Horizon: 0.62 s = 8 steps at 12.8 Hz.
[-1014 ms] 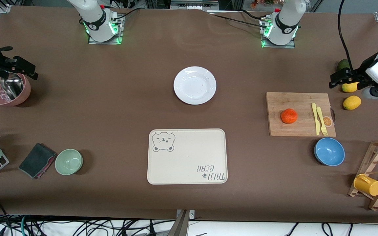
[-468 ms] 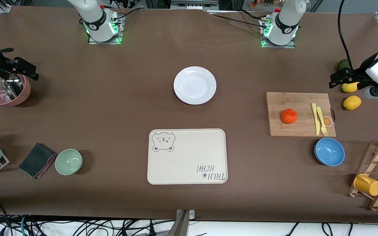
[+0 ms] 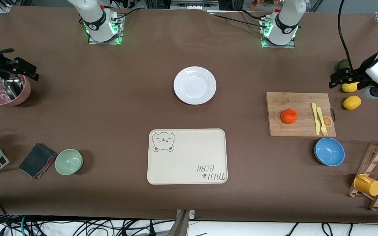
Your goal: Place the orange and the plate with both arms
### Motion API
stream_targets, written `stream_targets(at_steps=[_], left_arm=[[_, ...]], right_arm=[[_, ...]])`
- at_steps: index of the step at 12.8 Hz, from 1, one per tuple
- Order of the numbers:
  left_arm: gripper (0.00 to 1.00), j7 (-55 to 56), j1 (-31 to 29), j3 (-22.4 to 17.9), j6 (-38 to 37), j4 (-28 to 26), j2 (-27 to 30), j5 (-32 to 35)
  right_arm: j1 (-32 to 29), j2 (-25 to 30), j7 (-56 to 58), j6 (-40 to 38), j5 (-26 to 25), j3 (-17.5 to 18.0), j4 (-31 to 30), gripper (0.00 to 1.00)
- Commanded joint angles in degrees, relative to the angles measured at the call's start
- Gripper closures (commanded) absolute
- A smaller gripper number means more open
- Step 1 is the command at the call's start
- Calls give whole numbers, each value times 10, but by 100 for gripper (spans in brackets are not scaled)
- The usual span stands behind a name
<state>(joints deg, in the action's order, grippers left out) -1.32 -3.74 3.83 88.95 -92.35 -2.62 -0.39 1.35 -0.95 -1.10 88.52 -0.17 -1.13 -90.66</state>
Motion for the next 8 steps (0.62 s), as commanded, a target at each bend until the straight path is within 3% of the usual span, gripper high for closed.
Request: stream_targets(at_steps=[1,8], left_arm=[[0,-11,-1,0,-11,10,1,-2],[0,-11,-2,-1,-11,10,1,-2]], right_arm=[[-1,0,6,-4,0,2,6,0],[1,-5,6,9,1,5,6,0]])
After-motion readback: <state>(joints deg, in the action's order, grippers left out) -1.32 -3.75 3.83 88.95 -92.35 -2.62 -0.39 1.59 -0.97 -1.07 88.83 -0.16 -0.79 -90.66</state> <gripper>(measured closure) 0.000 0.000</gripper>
